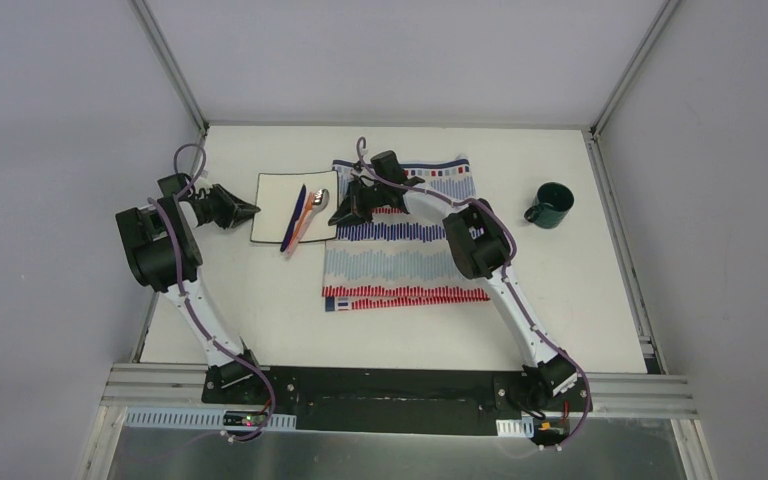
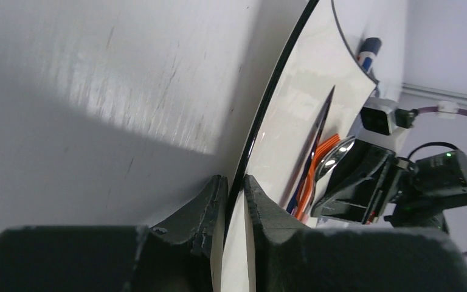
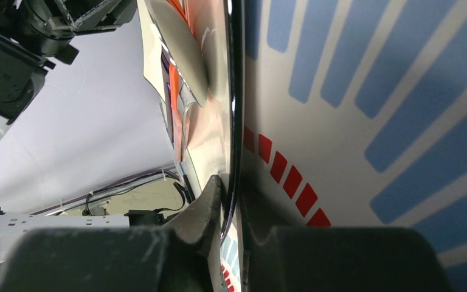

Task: Set the dinner table for one person
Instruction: Pick up the plate at the center of the board.

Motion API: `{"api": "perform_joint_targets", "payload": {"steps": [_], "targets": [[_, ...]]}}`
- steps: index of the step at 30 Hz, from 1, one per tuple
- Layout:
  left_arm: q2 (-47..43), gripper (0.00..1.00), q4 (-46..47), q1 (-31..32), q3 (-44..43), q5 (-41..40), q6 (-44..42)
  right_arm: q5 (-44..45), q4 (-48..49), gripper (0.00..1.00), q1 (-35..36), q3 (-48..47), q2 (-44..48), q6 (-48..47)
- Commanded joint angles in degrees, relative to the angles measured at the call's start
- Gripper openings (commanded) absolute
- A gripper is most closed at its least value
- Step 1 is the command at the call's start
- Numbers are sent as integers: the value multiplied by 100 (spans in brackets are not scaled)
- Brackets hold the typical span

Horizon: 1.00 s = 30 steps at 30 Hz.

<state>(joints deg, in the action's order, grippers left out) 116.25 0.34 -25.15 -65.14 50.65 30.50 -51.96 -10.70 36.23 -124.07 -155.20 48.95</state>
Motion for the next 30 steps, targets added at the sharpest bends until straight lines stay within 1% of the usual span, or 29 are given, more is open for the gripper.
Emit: {"api": "perform_joint_targets", "payload": {"steps": [1, 6, 10, 15, 23, 27, 30], "targets": [[556, 17, -43, 331, 161, 979, 228, 117, -109, 3, 305, 207, 32, -329], [848, 28, -43, 322, -57, 1494, 115, 100, -48, 3, 328, 213, -9, -261], [842, 39, -645, 320, -209, 1426, -434, 102, -20, 3, 350, 289, 23, -270], [1020, 40, -669, 344, -318, 1517, -418, 105, -20, 3, 350, 217, -47, -235], [1199, 36, -669, 614, -395, 1439, -395, 99, 83, 2, 363, 123, -174, -91], [1063, 28, -674, 784, -396, 1339, -343, 108, 130, 2, 368, 126, -193, -51], [925, 15, -777, 911, -398, 1240, -394, 99, 171, 2, 367, 119, -189, -17]]}}
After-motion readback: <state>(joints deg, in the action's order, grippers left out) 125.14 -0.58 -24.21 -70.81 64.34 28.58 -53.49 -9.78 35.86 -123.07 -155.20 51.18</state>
